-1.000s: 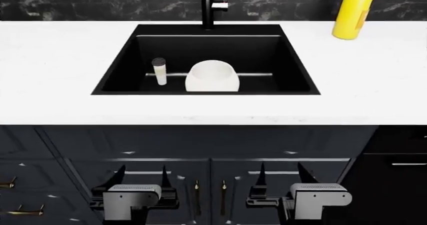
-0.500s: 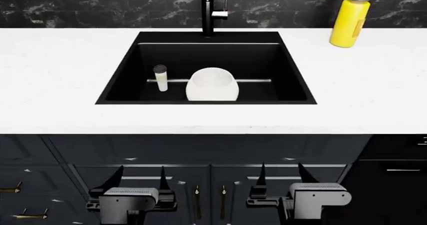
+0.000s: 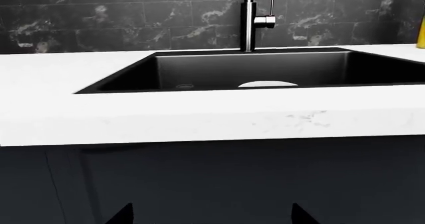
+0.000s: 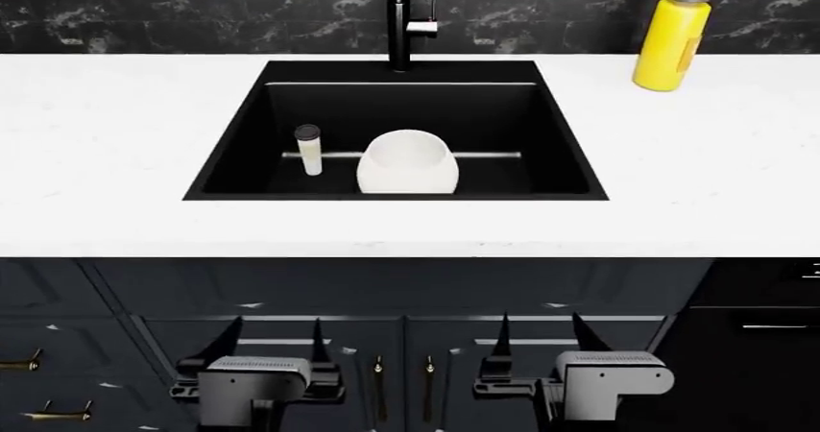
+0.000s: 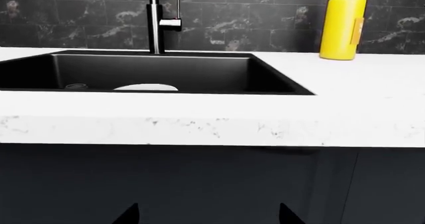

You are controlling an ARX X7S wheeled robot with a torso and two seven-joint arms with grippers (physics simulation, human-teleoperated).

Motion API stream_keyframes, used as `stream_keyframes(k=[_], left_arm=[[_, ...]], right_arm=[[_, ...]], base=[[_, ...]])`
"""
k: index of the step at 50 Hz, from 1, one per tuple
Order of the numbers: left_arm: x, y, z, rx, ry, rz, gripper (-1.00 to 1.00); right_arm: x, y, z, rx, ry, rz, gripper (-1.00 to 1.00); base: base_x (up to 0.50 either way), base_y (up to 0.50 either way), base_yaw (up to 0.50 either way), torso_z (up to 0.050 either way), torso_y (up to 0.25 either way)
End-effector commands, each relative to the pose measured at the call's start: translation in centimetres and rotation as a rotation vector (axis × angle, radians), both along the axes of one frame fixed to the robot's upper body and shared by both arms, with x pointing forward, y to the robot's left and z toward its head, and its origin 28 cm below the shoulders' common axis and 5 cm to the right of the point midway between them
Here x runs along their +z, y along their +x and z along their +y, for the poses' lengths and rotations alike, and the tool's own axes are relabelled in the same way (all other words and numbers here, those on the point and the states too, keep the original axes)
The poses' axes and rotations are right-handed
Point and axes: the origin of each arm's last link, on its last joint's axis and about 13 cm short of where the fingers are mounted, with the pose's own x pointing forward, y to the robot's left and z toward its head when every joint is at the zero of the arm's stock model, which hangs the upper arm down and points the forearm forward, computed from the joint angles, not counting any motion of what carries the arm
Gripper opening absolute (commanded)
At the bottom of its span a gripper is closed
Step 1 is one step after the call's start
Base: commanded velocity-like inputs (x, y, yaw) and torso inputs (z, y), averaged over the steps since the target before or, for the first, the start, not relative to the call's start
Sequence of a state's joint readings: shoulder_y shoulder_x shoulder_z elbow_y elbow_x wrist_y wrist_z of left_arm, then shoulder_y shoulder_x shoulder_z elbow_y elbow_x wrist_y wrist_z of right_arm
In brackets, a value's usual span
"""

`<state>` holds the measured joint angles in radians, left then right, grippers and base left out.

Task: Pick the cup and bowl from the sink and place them on the counter for drying.

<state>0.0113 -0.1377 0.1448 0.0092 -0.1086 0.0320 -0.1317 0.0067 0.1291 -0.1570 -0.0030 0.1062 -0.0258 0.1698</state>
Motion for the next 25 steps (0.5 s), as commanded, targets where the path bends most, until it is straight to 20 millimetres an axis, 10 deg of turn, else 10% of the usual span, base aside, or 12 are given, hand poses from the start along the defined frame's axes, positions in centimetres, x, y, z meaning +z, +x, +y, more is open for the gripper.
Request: stream_keyframes(k=[1,15,25], left_arm=[[0.0,0.1,-0.3,-0.005,0.012,0.009,1.0],[0.7,-0.1,-0.3,-0.026,-0.014,0.01,1.0],[7.6,0.1,0.1,-0.038,-0.073,-0.044,1.0]], right_arm=[[0.0,0.0,-0.1,-0.01,0.013,0.004,1.0],[0.5,-0.3,0.0,-0.032,-0.007,-0.016,1.0],[7.6,1.2,-0.8,-0.008,-0.004,-0.12,1.0]], base=[[0.0,0.0,0.0,0.0,0.0],[0.0,0.0,0.0,0.0,0.0],[0.0,0.0,0.0,0.0,0.0]])
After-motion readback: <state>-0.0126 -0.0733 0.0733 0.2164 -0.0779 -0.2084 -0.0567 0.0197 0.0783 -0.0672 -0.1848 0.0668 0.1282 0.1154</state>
